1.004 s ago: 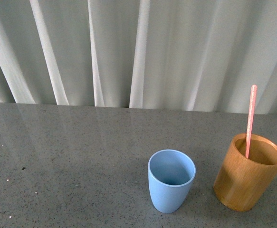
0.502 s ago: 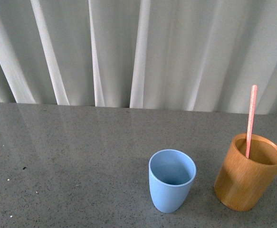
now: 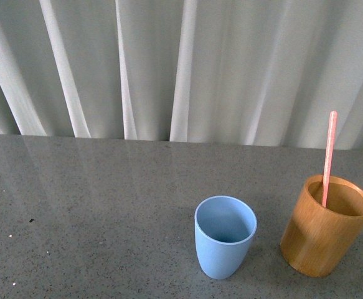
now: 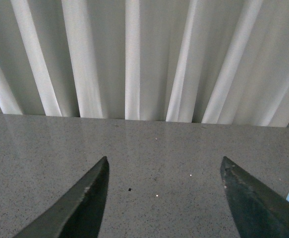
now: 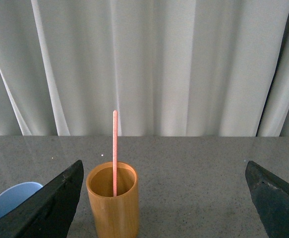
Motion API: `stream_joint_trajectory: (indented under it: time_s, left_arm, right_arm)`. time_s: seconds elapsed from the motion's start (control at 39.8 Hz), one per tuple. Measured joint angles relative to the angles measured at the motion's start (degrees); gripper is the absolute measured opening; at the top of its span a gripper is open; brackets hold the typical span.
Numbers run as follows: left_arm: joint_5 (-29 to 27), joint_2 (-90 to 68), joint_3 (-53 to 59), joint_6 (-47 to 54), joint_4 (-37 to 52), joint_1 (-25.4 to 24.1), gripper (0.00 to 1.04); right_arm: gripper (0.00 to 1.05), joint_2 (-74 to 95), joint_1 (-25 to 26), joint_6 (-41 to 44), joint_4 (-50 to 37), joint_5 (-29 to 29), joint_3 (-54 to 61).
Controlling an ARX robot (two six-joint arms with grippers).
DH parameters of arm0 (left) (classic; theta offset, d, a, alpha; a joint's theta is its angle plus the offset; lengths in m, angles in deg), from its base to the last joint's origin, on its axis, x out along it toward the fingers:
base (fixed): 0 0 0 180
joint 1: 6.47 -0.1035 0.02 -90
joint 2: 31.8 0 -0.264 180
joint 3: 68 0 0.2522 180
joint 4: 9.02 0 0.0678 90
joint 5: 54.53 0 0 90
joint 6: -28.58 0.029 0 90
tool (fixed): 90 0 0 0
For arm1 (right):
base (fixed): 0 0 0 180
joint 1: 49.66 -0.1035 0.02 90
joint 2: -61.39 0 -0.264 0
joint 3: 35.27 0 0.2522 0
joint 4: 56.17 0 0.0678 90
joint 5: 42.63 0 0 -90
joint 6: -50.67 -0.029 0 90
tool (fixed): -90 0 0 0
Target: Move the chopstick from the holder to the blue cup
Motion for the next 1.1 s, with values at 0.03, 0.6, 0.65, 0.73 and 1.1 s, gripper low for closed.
stream_joint_trajectory:
  time_s: [0.03,0.6,0.65,0.73,1.1]
  left_arm:
    - [0.00,0.00,0.02,0.00,0.00,0.00,0.72]
    - [0.00,0.02,0.00,0.02,0.00,0.00,0.98]
    - [0.00,0.00,0.00,0.02,0.00,0.00,0.98]
    - [0.02,0.00,0.00,0.02,0.00,0.00,0.98]
    - [0.00,0.00,0.00,0.02,0.00,0.00,0.98]
  right_arm:
    - [0.95,0.02,0.00,0.00,0.00,0.00,0.00]
    - [0.95,44.35,9.01,-6.95,-18.32,11.37,-8.61]
    - [0.95,53.66,8.57,-6.64,-25.09,11.08,-10.27]
    - [0.95,62.34,7.21,-6.01,-29.16,11.06,-12.04]
    - [0.95,84.39,-0.61,0.22,-35.93,9.07,-23.45]
